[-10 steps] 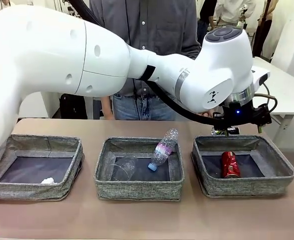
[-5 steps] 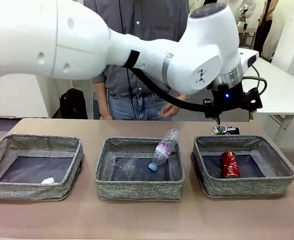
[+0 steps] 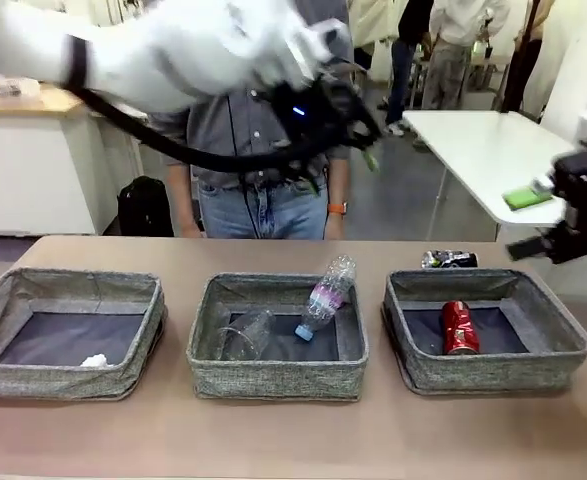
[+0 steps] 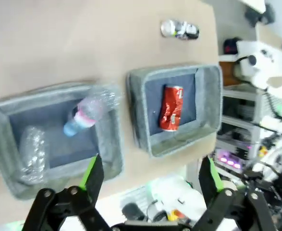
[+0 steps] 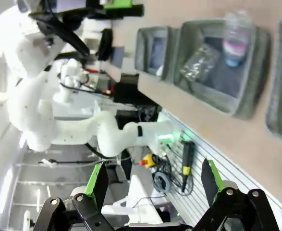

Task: Sort the waste into the appropriate baskets.
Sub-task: Place the picked waste into the Fabric basket indicated by the person.

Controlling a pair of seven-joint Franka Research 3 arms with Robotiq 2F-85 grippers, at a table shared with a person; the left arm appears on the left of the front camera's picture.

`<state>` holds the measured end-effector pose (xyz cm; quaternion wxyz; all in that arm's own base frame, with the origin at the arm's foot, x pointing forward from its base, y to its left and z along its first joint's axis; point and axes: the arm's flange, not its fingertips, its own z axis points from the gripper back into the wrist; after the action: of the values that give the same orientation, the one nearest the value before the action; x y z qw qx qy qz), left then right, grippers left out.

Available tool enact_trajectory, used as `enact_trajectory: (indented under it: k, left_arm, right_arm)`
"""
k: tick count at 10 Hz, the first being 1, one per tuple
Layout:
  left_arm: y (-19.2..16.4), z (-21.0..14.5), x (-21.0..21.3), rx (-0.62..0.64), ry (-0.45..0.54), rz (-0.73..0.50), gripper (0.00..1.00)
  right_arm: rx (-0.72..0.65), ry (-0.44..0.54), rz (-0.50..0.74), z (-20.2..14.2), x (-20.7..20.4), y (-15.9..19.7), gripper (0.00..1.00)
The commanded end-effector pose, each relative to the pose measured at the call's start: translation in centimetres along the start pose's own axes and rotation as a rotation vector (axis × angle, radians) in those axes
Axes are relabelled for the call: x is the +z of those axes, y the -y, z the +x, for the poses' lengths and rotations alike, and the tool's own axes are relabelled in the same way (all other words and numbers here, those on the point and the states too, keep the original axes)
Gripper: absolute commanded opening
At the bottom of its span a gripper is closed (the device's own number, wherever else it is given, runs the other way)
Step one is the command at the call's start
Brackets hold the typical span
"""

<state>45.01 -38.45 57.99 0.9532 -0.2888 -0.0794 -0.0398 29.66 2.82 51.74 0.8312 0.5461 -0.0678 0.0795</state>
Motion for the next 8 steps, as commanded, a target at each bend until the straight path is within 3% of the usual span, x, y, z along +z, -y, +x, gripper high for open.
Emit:
enact_trajectory:
  k: [1,3,5,6,8]
  left_arm:
    - [-7.4,-2.3,3.1,0.047,-0.105,-0.139,1.00]
    - [-13.8,-3.1,6.5,0.067,-0.192,-0.369,1.00]
    - [-19.2,-5.0,10.3,0.208,-0.187,-0.714,1.00]
    - [-22.0,-6.4,11.8,0.205,-0.168,-0.831,1.00]
    - [-26.0,-8.4,12.2,0.118,-0.148,-0.910,1.00]
  right_arm:
    - [0.020,0.034,0.070,1.9,-1.1,-0.2,1.00]
    - [-0.053,0.059,0.127,3.1,-4.5,-1.9,1.00]
    - [-0.213,0.049,0.188,4.2,-6.6,-3.0,1.00]
    - [-0.280,0.063,0.188,4.6,-6.1,-3.7,1.00]
    - [-0.290,0.112,0.203,5.0,-4.6,-5.1,1.00]
